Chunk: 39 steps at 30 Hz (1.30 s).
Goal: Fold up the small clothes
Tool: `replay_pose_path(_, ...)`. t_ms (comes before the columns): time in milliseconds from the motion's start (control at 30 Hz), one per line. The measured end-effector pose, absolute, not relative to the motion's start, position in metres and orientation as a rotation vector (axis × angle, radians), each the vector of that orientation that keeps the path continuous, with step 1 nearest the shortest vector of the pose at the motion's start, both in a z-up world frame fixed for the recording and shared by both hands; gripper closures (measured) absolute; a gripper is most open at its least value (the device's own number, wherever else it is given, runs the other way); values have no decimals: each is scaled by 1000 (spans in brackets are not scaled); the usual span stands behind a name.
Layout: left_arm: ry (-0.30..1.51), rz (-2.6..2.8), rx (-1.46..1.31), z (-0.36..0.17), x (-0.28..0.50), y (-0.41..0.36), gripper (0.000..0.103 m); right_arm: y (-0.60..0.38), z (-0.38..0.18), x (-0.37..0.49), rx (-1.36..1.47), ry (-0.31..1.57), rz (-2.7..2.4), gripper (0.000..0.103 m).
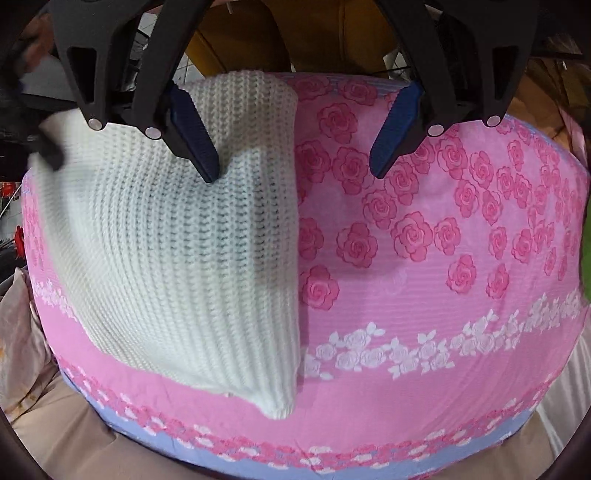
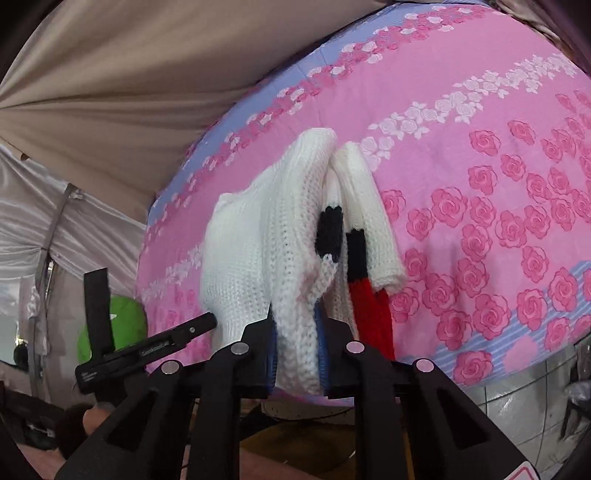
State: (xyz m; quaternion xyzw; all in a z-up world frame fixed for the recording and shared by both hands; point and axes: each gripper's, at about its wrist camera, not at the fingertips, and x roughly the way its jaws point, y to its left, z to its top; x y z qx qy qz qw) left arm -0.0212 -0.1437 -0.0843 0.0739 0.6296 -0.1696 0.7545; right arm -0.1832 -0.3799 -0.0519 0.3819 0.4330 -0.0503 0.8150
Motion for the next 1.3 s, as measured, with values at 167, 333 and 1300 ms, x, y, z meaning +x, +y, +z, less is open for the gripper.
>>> replay_pose_path(167,1376,-382,154,-84,-20,-139,22,-392,-112,-191,929,1019,-212,77)
replay_pose_path(333,1237,-405,77,-50,-17,-126,22,-393,-52,-188,780,932,-254,58)
replay_pose_path(1300,1248,-340,67,-61,8,-128,21,-407,-30,-122,624,886,-384,65)
